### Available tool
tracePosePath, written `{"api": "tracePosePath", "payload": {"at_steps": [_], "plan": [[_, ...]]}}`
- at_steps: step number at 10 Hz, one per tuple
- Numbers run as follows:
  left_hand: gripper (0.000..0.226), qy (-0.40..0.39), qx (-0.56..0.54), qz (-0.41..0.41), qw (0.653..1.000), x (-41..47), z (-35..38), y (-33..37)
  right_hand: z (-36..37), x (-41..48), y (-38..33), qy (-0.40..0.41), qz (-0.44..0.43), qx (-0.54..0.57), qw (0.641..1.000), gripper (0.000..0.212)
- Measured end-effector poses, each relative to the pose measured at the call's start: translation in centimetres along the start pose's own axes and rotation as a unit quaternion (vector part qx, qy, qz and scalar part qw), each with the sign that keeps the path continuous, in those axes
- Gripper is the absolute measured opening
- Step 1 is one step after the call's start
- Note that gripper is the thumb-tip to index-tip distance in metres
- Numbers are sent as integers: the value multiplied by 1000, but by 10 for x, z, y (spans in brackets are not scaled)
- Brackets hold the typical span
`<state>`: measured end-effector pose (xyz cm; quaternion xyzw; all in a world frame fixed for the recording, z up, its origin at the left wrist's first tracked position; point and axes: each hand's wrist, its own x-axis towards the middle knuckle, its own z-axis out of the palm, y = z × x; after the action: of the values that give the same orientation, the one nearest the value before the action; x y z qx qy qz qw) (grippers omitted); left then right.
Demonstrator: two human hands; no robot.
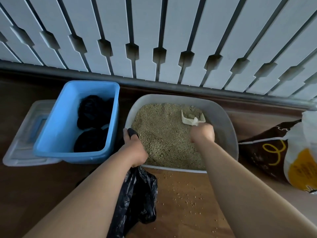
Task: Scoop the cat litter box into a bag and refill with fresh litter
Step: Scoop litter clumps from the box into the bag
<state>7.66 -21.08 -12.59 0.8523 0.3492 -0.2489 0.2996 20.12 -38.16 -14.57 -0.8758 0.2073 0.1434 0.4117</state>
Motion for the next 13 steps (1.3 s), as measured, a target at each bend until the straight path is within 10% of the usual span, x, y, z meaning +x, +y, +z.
{"api": "tracePosePath", "payload": {"at_steps": [3,6,7,13], "plan": [[92,-11,-9,1,1000,0,-2,4,11,0,53,-28,-30,136,990,44],[69,13,-64,-15,998,7,-1,3,-23,-37,59,-58,-94,128,986,38],[60,19,67,45,997,-3,-14,-6,-34,-49,63,-68,-102,105,987,40],[71,-12,33,128,991,-94,-37,-79,-54,-121,67,-136,-123,8,983,42]]}}
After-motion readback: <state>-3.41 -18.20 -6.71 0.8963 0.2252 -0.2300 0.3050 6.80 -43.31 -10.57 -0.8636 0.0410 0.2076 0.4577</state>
